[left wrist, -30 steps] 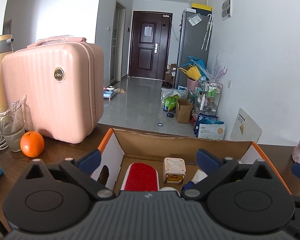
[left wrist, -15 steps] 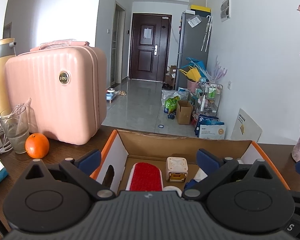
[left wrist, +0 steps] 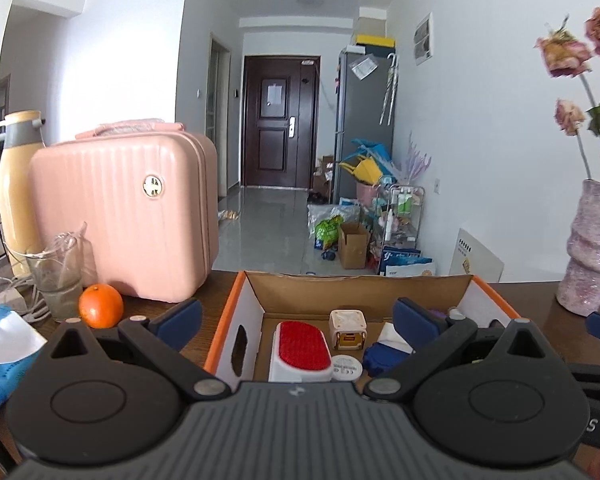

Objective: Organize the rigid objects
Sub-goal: 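Lift both open tools up and away from the box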

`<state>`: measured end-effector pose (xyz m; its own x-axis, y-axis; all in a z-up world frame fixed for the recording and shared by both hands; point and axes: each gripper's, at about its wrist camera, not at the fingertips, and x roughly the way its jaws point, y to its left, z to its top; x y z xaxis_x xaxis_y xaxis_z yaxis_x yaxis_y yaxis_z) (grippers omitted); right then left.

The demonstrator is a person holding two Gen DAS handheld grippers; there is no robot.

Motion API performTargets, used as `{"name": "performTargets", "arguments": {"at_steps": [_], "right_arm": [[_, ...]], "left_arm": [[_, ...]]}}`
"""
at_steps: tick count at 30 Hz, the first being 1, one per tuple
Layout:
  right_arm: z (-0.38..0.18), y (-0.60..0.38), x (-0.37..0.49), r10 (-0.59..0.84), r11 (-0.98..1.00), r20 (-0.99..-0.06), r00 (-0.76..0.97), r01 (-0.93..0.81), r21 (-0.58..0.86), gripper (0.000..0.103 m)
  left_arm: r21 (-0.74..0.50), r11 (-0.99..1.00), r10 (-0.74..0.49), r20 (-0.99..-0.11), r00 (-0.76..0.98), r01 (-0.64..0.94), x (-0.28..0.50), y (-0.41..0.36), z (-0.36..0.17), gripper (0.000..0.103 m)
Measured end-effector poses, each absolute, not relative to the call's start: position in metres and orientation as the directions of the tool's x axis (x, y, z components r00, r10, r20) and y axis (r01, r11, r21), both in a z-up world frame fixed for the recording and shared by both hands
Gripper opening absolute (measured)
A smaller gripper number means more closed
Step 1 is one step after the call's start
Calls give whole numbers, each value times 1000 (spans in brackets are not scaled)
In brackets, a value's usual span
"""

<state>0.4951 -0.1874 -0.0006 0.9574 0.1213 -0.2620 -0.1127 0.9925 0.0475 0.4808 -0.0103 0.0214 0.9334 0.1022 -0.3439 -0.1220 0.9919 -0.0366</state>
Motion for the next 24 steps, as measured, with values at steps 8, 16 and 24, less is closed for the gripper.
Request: {"name": "performTargets", "arguments": {"at_steps": [8,16,24], "right_arm": [[7,-191,441,134,990,-245,960,-122,65,103],[15,-191,377,156,987,-219,963,-145,65,103],[15,-193,304,164,986,-196,967,-160,35,103]], "left_arm": [[-34,994,87,-317,944,-103,424,-3,28,103],[-43,996,66,-302,951,-83,362,10,29,103],[-40,998,33,-268,963,-46,290,14,28,103]]}}
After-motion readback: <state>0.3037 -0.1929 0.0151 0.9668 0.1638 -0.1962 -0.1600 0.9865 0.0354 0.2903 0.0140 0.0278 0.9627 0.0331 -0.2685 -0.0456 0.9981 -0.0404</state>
